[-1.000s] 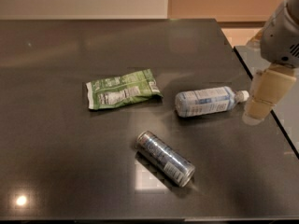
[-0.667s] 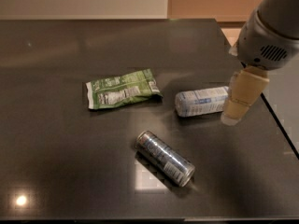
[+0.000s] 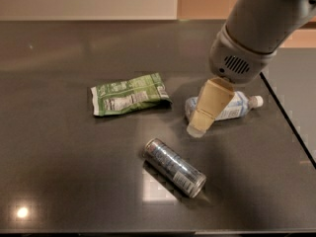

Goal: Place redbull can upright

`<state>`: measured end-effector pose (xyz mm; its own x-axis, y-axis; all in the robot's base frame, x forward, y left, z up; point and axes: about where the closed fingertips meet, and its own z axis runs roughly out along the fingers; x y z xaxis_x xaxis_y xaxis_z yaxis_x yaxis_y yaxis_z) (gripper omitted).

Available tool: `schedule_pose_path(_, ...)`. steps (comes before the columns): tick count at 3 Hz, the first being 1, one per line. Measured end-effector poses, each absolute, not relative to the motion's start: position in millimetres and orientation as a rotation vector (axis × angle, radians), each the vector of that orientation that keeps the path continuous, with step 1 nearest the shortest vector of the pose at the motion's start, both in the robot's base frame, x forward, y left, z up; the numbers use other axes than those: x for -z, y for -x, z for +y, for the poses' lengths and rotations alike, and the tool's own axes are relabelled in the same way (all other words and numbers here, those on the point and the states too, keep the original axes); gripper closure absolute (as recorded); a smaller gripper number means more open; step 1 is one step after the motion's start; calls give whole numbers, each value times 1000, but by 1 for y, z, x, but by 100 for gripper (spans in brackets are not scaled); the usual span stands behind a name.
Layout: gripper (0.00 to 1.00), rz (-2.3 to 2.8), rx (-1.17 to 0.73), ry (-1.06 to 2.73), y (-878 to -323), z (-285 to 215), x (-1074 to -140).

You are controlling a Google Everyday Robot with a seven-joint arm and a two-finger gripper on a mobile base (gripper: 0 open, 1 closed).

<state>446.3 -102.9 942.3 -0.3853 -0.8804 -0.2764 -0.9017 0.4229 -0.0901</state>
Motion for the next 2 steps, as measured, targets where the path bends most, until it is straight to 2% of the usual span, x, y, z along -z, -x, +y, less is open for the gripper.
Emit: schedule_pose_path(2, 0, 2456, -116, 1423, -413, -49, -927)
